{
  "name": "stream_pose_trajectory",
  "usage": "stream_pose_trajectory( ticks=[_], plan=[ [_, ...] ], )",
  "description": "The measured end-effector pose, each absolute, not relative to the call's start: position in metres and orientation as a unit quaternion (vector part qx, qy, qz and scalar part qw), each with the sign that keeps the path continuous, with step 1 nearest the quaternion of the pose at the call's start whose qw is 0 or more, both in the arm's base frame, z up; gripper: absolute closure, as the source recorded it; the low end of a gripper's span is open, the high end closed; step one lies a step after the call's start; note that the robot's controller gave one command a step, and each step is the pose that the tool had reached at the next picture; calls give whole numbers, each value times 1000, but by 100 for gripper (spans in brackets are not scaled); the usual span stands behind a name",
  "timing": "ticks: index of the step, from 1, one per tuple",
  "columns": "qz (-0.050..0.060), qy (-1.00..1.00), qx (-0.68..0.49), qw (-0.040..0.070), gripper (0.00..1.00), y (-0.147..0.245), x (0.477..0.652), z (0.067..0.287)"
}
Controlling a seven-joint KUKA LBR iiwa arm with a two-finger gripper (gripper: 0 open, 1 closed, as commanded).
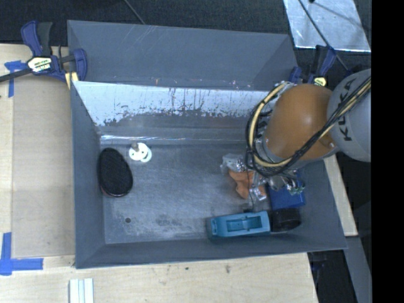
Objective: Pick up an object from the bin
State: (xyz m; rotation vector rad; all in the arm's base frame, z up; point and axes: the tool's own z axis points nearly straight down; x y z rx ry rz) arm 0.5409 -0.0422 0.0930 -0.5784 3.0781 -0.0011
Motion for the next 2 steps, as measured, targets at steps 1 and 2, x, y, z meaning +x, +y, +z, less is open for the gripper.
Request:
stream_pose_trajectory(
  ticks=[1, 2],
  plan=[
    [0, 983, -185, 5, 0, -42, 541, 93],
    [0, 989, -146, 3, 100, -71, 547, 77]
  ],
)
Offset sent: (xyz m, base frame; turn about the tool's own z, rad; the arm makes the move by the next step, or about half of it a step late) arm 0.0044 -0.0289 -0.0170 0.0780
